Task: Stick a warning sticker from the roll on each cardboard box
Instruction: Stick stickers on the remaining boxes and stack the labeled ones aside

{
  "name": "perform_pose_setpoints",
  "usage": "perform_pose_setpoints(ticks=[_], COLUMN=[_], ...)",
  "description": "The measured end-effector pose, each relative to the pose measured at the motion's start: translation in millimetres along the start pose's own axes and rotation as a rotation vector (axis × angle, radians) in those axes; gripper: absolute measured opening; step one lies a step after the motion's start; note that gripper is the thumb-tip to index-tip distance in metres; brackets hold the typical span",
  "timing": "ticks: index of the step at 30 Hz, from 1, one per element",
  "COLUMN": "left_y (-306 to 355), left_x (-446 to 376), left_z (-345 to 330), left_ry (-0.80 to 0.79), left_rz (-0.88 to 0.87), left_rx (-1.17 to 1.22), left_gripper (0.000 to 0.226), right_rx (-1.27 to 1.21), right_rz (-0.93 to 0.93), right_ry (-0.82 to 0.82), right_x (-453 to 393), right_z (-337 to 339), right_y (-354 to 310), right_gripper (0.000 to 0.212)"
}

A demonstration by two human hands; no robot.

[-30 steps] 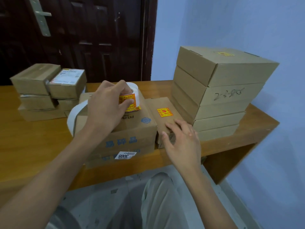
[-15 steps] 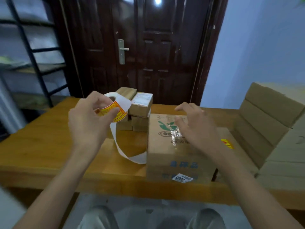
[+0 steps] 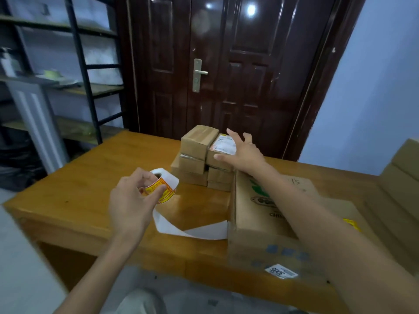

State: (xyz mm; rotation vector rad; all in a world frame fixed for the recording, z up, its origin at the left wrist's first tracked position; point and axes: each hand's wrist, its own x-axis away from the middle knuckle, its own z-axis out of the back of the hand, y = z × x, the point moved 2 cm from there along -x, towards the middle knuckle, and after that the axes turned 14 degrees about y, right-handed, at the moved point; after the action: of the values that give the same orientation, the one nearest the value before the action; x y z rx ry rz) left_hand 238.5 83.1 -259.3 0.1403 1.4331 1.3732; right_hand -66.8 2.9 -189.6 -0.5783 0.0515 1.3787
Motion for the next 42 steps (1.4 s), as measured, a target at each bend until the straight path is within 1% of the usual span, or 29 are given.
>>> perform_pose_setpoints(ticks=[3,6,9,14,20,26,30,33,37,39,42], left_y=[-13.4,-14.9,-8.7,-10.2,-26.6,-43.6,-48.7,-47.8,-46.1,-50.4,-53.2], left_x=[7.5,14.5,23.8,30.5,21.6,19.8,16.0,18.1,20.6,18.8,15.3], left_z=[-8.2,-15.3,-25.2,-37.5,-53.2,-62.8,-68.7,-71.1,-70.6,-72.1,-67.8], left_ry=[-0.016,-0.015,-0.009,-0.026,-0.054,0.036,0.042,0.011,-0.005,-0.006,0.021], left_rz=[0.041,0.038,0.003,-0.110,-0.116,-0.094,-0.114,-0.149,-0.167,-0.131,-0.055], left_rx=[-0.008,-0.018,-0.043,-0.168,-0.127,-0.088,-0.155,-0.205,-0.184,-0.144,-0.032], left_gripper=[0.028,0.027,0.028,0.027,0.021,0.020,0.023,0.024,0.023,0.022,0.019], right_rx=[-0.009,-0.014,-0.001,-0.001,-0.008,-0.017,-0.030,-0.055,-0.133,-0.153,-0.228], right_rz=[-0.007,0.004,-0.001,0.001,-0.004,-0.001,-0.008,-0.013,-0.044,-0.050,-0.032], right_ry=[-0.057,-0.045,-0.042,-0.043,-0.034,-0.044,-0.036,-0.036,-0.047,-0.046,0.002], right_x=[-0.5,-2.3,-3.6,-2.8,-2.0,-9.9,-15.0,-15.9,-13.7,-12.1,-3.5], right_z=[-14.9,-20.3,-22.5,-22.2,-21.7,-28.6,-33.2,-34.3,-29.4,-27.4,-19.6], right_y=[7.9,8.7,10.0,9.8,14.8,21.4,24.3,26.0,29.3,28.0,20.3], right_gripper=[0.105,0.105,0.103,0.099,0.097,0.096,0.096,0.096,0.095,0.095,0.093])
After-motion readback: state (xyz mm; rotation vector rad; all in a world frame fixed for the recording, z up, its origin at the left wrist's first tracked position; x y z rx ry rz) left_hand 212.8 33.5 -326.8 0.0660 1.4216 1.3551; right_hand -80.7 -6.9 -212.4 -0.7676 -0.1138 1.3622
